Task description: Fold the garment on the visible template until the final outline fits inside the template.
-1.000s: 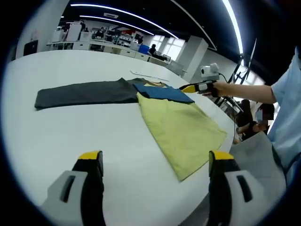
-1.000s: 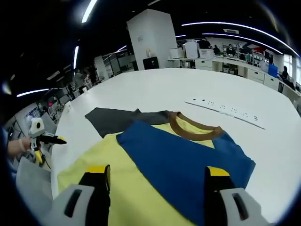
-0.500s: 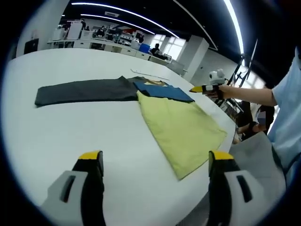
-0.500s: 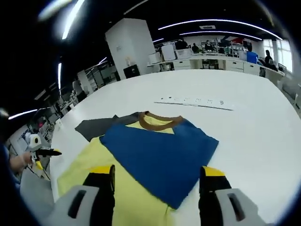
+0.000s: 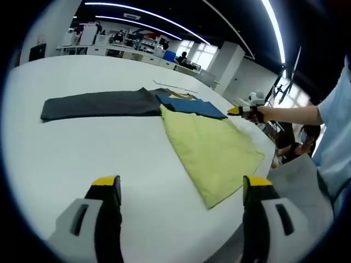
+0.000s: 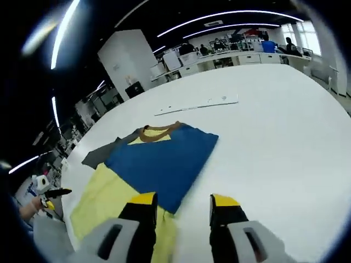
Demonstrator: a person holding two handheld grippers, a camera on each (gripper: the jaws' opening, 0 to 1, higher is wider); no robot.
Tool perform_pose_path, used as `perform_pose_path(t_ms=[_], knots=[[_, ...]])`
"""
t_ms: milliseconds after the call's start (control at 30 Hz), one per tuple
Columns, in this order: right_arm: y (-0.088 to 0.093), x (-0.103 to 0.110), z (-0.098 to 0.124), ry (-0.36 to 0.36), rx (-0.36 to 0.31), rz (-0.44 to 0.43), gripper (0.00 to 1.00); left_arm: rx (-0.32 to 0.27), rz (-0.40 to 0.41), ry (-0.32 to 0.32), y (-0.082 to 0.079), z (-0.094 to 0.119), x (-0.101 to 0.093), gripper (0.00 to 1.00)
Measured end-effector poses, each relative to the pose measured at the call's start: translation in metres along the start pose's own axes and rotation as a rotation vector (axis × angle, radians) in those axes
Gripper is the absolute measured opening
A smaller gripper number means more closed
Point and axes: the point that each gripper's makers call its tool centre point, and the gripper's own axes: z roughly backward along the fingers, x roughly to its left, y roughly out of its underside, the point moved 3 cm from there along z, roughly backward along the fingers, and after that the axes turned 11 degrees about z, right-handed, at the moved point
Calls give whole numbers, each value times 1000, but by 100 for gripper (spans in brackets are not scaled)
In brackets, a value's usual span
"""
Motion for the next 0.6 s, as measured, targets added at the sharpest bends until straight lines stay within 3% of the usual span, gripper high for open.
perform_pose_path(t_ms=[200, 600], knots=[[12, 12, -7, -50, 12, -48, 18, 3, 2, -1, 1, -1, 0, 89], [6, 15, -16, -67, -10, -94, 2, 5, 8, -14, 2, 3, 3, 89]])
